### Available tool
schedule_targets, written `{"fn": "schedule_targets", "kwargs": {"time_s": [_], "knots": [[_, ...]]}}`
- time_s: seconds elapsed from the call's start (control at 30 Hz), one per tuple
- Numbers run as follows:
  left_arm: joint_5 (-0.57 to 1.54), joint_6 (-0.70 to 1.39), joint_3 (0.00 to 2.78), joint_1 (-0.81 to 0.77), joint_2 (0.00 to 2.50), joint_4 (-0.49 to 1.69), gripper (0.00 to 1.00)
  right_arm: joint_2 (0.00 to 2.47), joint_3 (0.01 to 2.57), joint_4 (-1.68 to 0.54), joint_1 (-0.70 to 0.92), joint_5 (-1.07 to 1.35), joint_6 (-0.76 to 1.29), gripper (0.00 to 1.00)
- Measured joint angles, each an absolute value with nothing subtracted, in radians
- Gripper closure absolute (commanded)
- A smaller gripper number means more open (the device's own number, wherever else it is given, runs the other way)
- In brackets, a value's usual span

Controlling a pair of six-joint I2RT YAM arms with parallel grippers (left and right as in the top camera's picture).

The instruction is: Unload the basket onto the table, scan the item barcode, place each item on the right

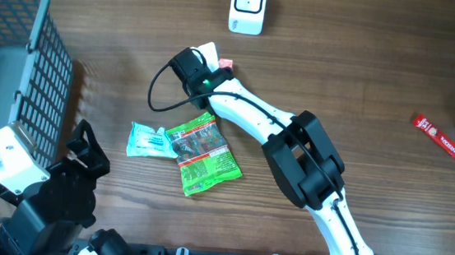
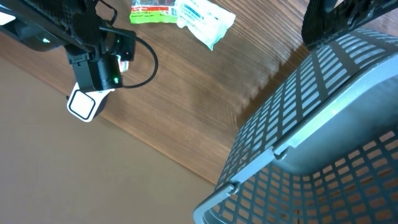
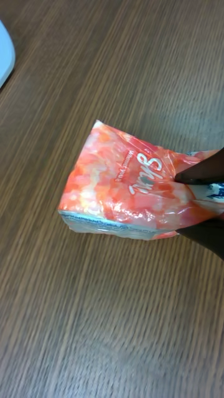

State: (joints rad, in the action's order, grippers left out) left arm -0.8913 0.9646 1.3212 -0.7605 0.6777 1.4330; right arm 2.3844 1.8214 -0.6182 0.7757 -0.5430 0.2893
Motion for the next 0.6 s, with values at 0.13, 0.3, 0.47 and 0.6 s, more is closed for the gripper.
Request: {"fn": "schedule_targets", "kwargs": {"time_s": [0.13,0.3,0.47,0.6], "knots": [[-0.891,0.965,1.321,-0.760,0.678,1.433,0.00,2.385,1.831,-0.700,0.776,-0.599,0.289,0.96],[-0.891,0.965,1.321,-0.760,0.678,1.433,0.00,2.388,1.832,-0.847,0.777,-0.823,0.289,0.96],[-0.891,0.965,1.321,-0.760,0.678,1.433,0.00,2.388,1.835,-0.810,0.799,-1.093,0.196,0.96],[-0.891,0.965,1.321,-0.760,0.678,1.433,0.00,2.388,1.835,-0.791,0.826,-1.224,0.072,0.96]]}}
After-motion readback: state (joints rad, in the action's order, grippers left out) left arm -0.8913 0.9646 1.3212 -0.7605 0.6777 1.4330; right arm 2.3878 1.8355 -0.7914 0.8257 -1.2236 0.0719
